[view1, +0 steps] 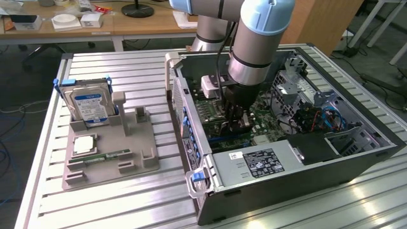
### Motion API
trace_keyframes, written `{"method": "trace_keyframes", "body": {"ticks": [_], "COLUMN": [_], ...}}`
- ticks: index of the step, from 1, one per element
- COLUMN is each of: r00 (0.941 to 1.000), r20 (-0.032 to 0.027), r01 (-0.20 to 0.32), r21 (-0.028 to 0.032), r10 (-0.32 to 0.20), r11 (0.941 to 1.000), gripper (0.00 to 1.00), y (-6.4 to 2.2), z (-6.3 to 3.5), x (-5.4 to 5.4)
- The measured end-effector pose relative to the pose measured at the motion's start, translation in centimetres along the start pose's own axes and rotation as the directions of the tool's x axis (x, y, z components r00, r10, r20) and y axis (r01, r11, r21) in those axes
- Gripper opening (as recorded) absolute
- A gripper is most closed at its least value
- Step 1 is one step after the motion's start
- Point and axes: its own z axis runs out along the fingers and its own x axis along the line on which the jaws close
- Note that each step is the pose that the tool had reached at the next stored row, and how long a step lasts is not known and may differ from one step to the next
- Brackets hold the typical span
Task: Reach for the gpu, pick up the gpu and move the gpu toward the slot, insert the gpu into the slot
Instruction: 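Insert the gpu into the slot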
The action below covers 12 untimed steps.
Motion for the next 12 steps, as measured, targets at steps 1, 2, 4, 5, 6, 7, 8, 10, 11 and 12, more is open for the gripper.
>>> {"method": "trace_keyframes", "body": {"ticks": [1, 2, 4, 5, 6, 7, 8, 10, 11, 12], "r00": [1.0, 1.0, 1.0, 1.0, 1.0, 1.0, 1.0, 1.0, 1.0, 1.0], "r20": [0.0, 0.0, 0.0, 0.0, 0.0, 0.0001, 0.0001, -0.0003, 0.0003, 0.0005], "r01": [-0.001, -0.001, -0.001, -0.001, -0.001, -0.001, -0.001, -0.001, -0.001, -0.001], "r21": [0.0, 0.0, 0.0, -0.0001, 0.0, 0.0, 0.0, -0.0005, -0.0009, -0.0007], "r10": [0.001, 0.001, 0.001, 0.001, 0.001, 0.001, 0.001, 0.001, 0.001, 0.001], "r11": [1.0, 1.0, 1.0, 1.0, 1.0, 1.0, 1.0, 1.0, 1.0, 1.0], "gripper": [0.27, 0.27, 0.27, 0.27, 0.27, 0.27, 0.27, 0.27, 0.27, 0.27], "y": [0.0, 0.0, 0.0, 0.0, 0.0, 0.0, -0.01, 0.0, 0.01, 0.01], "z": [0.01, 0.01, 0.02, 0.02, 0.03, 0.04, 0.05, 0.17, 0.26, 0.27], "x": [0.0, 0.0, 0.0, 0.0, 0.0, 0.0, -0.02, -0.07, -0.09, -0.09]}}
